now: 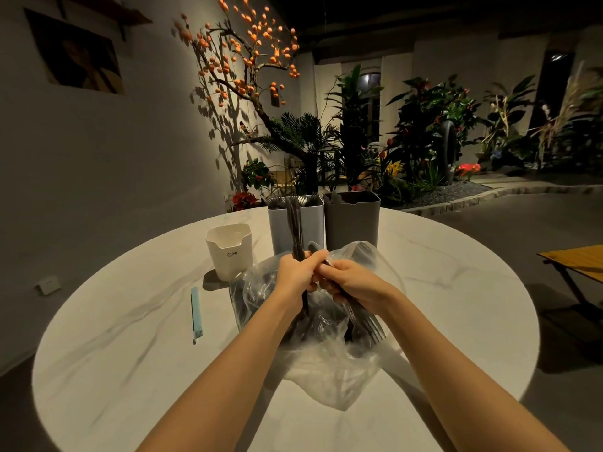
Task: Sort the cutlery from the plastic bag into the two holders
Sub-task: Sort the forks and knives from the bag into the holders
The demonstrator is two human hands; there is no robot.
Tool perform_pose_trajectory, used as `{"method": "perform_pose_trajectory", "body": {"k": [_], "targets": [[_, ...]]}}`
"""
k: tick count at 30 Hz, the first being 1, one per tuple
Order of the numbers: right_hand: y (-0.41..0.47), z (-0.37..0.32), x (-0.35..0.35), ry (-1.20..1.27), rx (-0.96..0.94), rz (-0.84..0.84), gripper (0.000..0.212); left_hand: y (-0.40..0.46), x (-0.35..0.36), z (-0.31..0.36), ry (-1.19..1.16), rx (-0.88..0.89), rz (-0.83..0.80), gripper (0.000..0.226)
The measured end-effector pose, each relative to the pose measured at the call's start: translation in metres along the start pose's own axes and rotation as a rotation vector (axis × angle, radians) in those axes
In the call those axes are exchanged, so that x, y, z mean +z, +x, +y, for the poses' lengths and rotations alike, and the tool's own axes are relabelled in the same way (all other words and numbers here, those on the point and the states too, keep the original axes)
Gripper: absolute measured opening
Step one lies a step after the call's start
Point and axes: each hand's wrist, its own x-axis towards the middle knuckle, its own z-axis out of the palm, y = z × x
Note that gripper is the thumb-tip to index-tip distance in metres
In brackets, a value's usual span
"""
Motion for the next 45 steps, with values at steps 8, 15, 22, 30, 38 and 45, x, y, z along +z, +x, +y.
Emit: {"method": "perform_pose_trajectory", "body": {"k": [8, 15, 22, 30, 38, 45], "targets": [[0.004, -0.001, -0.011, 0.048, 0.064, -0.025, 0.046, 0.016, -0.009, 0.003, -0.236, 0.038, 0.306, 0.029], [0.01, -0.012, -0.009, 0.254, 0.07, 0.224, 0.038, 0.03, -0.018, 0.007, -0.296, -0.024, 0.444, 0.029], [0.028, -0.026, -0.01, 0.425, 0.043, 0.55, 0.049, 0.041, -0.019, 0.012, -0.329, -0.072, 0.483, 0.02], [0.046, -0.026, -0.014, 0.429, 0.077, 0.632, 0.035, 0.052, -0.012, 0.021, -0.365, -0.059, 0.557, 0.031], [0.059, -0.022, -0.024, 0.493, -0.079, 0.788, 0.038, 0.063, -0.004, 0.017, -0.386, -0.116, 0.384, 0.016], [0.07, -0.017, -0.03, 0.553, -0.121, 0.707, 0.042, 0.065, 0.006, 0.007, -0.289, -0.187, 0.143, 0.045]]}}
